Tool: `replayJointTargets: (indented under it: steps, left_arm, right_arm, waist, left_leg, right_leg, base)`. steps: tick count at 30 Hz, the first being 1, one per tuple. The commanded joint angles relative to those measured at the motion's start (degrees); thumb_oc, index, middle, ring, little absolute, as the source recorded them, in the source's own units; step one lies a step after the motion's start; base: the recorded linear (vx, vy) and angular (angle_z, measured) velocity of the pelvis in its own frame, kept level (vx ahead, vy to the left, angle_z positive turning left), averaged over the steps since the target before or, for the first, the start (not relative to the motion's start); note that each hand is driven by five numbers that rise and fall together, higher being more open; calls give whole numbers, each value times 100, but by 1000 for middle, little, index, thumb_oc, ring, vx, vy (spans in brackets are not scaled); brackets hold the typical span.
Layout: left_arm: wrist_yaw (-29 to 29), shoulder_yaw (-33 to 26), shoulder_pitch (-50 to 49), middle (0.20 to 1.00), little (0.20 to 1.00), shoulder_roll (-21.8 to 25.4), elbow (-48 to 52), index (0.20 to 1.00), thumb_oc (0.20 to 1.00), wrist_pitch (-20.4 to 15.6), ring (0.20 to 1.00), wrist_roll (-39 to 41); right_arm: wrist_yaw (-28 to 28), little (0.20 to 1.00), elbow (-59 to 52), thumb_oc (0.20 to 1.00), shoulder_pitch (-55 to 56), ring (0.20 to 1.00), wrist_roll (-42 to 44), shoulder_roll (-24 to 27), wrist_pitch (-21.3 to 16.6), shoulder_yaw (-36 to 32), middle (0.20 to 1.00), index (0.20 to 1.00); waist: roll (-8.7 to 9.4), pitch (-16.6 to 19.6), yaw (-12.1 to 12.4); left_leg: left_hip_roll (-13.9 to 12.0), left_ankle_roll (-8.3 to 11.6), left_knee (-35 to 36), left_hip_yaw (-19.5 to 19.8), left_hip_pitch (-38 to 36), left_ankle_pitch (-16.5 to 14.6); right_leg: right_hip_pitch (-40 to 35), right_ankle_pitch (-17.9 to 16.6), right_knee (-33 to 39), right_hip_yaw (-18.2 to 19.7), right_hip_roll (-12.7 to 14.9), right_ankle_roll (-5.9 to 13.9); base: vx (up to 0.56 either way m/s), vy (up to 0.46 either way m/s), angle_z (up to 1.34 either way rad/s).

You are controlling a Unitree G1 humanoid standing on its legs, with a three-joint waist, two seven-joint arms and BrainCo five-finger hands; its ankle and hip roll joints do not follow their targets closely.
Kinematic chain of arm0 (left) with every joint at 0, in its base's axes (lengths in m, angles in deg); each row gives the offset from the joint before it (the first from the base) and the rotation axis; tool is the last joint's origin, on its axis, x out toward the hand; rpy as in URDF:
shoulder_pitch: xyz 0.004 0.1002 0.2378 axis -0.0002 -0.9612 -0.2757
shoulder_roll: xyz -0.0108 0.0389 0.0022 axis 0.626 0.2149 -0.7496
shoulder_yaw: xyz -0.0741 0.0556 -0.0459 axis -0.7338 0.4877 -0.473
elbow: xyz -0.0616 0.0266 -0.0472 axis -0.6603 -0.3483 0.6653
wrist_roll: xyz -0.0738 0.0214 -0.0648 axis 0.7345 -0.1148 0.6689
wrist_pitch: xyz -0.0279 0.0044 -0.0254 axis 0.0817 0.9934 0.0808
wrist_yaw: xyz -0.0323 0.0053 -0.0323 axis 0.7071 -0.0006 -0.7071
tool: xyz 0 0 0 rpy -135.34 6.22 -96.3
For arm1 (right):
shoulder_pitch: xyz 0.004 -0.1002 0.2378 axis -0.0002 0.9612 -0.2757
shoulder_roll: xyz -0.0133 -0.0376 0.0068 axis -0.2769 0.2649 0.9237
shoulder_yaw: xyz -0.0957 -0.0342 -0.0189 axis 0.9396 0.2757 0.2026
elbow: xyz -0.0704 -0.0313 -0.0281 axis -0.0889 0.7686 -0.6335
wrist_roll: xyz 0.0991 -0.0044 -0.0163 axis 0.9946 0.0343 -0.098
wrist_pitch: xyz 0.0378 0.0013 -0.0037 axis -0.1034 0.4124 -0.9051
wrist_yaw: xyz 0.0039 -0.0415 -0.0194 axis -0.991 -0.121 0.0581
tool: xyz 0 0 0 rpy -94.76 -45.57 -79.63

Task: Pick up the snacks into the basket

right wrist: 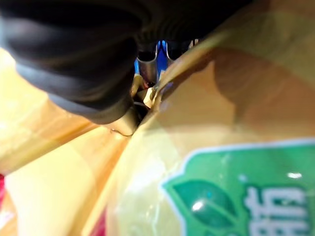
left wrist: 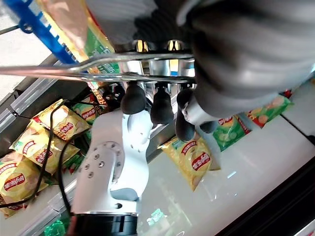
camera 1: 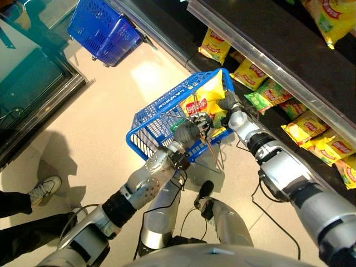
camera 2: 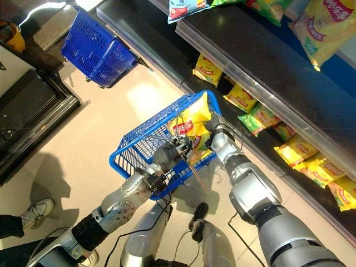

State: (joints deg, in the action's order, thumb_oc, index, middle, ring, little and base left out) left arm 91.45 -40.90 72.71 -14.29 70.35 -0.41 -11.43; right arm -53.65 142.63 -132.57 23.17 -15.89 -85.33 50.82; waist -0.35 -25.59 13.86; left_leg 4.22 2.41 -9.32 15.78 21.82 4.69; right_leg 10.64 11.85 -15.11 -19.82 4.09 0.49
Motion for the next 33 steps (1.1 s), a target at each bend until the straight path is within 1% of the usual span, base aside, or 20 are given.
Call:
replayJointTargets:
  steps: [1,4,7,8,9,13,19,20,21,22,23,25,27,28,29,30,31,32,33]
  left_arm:
    - [-348,434,445,200,200,-506,1681,200,200,-334,200,58]
    - [-313,411,491,200,200,-546,1693,200,200,-381,200,68]
    - [-297,372,473,200,200,-543,1708,200,200,-398,200,73]
    - [-290,365,472,200,200,-540,1698,200,200,-403,200,94]
    - [-283,367,470,200,200,-550,1696,200,200,-401,200,104]
    - [-243,326,445,200,200,-560,1698,200,200,-417,200,111]
    - [-239,155,304,200,200,-527,1677,200,200,-443,200,98]
    - [-233,-77,123,200,200,-476,1619,200,200,-481,200,52]
    - [-235,-174,39,200,200,-454,1608,200,200,-496,200,30]
    - [-198,-510,-218,200,200,-385,1543,200,200,-578,200,-69]
    - [-198,-509,-223,200,200,-388,1546,200,200,-577,200,-70]
    - [-184,-920,-575,200,200,-289,1417,200,200,-649,200,-162]
    - [-169,-1442,-1036,200,200,-202,1262,200,200,-757,200,-286]
    - [-165,-1990,-1556,200,200,-144,1006,200,200,-835,200,-432]
    - [-166,-1986,-1560,200,200,-147,1008,200,200,-835,200,-433]
    - [-159,-2225,-1805,200,200,-164,907,200,200,-880,200,-484]
    - [-162,-2702,-2231,200,200,-210,515,200,200,-916,200,-770]
    - [-163,-2698,-2232,200,200,-212,515,200,200,-917,200,-771]
    - [-103,-2983,-2374,200,200,-189,207,200,200,-998,200,-1295]
  right_arm:
    - [104,200,-219,200,-394,200,34,77,-60,58,200,200]
    - [159,200,-141,200,-292,200,21,68,-31,-19,200,200]
    - [144,200,-164,200,-248,200,16,20,-17,-26,200,200]
    - [145,495,-166,495,-239,495,-3,-7,-10,-22,495,495]
    - [151,1000,-113,1000,-245,1000,-4,-29,7,-33,1000,1000]
    - [211,1000,-131,1000,-218,1000,48,-185,16,-88,1000,1000]
    - [217,1000,-468,1000,137,1000,-44,-304,-15,-36,1000,1000]
    - [248,1000,-865,1000,539,1000,-122,-324,-54,-1,1000,1000]
    - [239,1000,-1132,1000,764,1000,-205,-277,-65,23,1000,1000]
    - [232,1000,-1878,1000,1385,1000,-455,-187,-102,71,1000,1000]
    - [232,1000,-1890,1000,1395,1000,-457,-182,-96,72,1000,1000]
    - [125,1000,-2599,1000,2179,1000,-644,57,-182,51,1000,1000]
    - [12,1000,-3347,1000,3020,1000,-703,464,-304,-273,1000,1000]
    - [-162,1000,-4146,1000,3890,1000,-778,901,-501,-654,1000,1000]
    - [-166,1000,-4160,1000,3903,1000,-779,907,-494,-658,1000,1000]
    - [-292,1000,-4544,1000,4334,1000,-761,1102,-618,-860,1000,1000]
    - [-490,1000,-5008,1000,5164,1000,-589,1285,-843,-1307,1000,1000]
    - [-494,1000,-5019,1000,5173,1000,-589,1289,-838,-1313,1000,1000]
    - [-575,1000,-5133,1000,5509,1000,-491,1345,-978,-1523,1000,1000]
  waist:
    - [-122,100,114]
    - [-179,109,152]
    - [-199,122,157]
    - [-208,129,152]
    - [-217,134,154]
    - [-233,152,141]
    - [-170,220,55]
    - [-108,294,-16]
    - [-89,343,-44]
    - [-9,393,-140]
    - [-14,412,-143]
    - [56,516,-241]
    - [121,626,-347]
    - [204,746,-503]
    - [198,764,-504]
    - [230,836,-567]
    - [292,996,-760]
    - [288,1012,-757]
    - [313,1108,-856]
  left_leg:
    - [116,-84,-55,-165,-20,-199]
    - [141,-82,-34,-97,-17,-184]
    - [150,-83,-26,-84,-11,-172]
    - [151,-83,-17,-86,-10,-168]
    - [154,-84,-10,-85,-13,-164]
    - [152,-73,31,-97,-33,-138]
    - [109,-64,118,-144,-117,-126]
    - [74,-62,162,-217,-197,-136]
    - [60,-64,184,-234,-199,-117]
    - [29,-77,212,-307,-295,-164]
    - [27,-79,226,-302,-279,-140]
    - [-8,-106,262,-385,-381,-165]
    - [-31,-125,315,-468,-509,-195]
    - [-56,-145,389,-589,-667,-243]
    - [-57,-147,401,-586,-650,-220]
    - [-71,-157,446,-645,-710,-225]
    - [-115,-175,612,-823,-918,-244]
    - [-116,-177,623,-823,-902,-223]
    - [-146,-182,714,-932,-1027,-247]
  right_leg:
    - [182,-608,141,63,364,525]
    - [188,-605,120,-6,407,533]
    - [191,-597,105,-17,416,529]
    - [203,-598,102,-18,422,529]
    - [208,-595,94,-23,423,527]
    - [203,-606,108,-19,431,526]
    - [139,-635,174,0,434,548]
    - [72,-660,246,51,430,557]
    - [76,-699,283,64,429,565]
    - [37,-695,294,125,434,577]
    - [49,-721,314,119,430,578]
    - [6,-748,353,205,424,597]
    - [-82,-755,425,263,422,602]
    - [-175,-774,544,367,414,628]
    - [-163,-800,564,363,411,630]
    - [-199,-822,634,404,398,645]
    - [-306,-858,796,549,366,686]
    - [-292,-882,813,549,364,687]
    - [-339,-897,879,675,343,708]
  base:
    - [11,-6,16]
    - [8,0,10]
    - [5,14,5]
    - [-1,25,4]
    - [-4,27,4]
    - [-1,6,1]
    - [-1,12,0]
    - [-7,44,-3]
    - [-2,64,-5]
    - [-8,40,-7]
    - [9,34,-5]
    - [28,34,-17]
    - [51,51,-30]
    - [43,51,-24]
    - [57,40,-27]
    - [72,52,-37]
    - [72,51,-37]
    - [93,77,-36]
    - [46,65,-46]
